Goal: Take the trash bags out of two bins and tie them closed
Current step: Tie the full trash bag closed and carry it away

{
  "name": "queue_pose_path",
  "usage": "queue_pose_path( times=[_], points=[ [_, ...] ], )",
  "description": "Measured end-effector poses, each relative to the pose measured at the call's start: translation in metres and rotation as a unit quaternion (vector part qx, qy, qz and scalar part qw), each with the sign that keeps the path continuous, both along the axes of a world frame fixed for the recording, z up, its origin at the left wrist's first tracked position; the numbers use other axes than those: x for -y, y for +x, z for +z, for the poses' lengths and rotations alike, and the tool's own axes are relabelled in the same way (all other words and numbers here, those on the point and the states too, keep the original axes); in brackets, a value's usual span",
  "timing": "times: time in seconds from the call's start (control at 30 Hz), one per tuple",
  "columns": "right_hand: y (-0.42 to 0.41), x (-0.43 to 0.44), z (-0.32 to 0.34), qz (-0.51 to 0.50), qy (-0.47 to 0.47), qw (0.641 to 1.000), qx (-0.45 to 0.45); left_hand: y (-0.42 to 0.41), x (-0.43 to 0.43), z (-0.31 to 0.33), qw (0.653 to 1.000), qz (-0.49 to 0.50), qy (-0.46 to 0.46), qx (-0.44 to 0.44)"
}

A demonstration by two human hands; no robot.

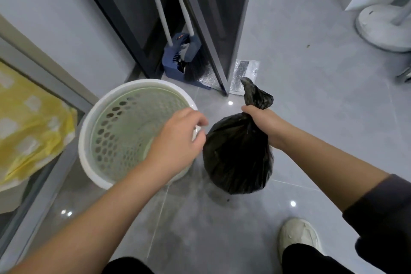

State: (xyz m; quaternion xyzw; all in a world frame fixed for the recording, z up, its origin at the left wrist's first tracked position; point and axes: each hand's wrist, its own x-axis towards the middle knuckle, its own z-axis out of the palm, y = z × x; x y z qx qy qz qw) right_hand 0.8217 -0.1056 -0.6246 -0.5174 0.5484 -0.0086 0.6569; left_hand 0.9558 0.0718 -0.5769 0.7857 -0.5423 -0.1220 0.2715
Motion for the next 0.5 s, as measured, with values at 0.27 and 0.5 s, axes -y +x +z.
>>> queue_pose_path(
  times=[0.27, 0.5],
  points=[
    [-0.042, 0.009, -0.016, -0.120, 0.104, 0.986, 0.043, -0.064, 0.057, -0.077, 0.976, -0.092, 0.173, -0.098],
    [-0.062, 0.010, -0.028, -0.151, 0.150, 0.971, 0.105, -0.102, 0.092, -0.129, 0.978, -0.077, 0.112, -0.155]
  ],
)
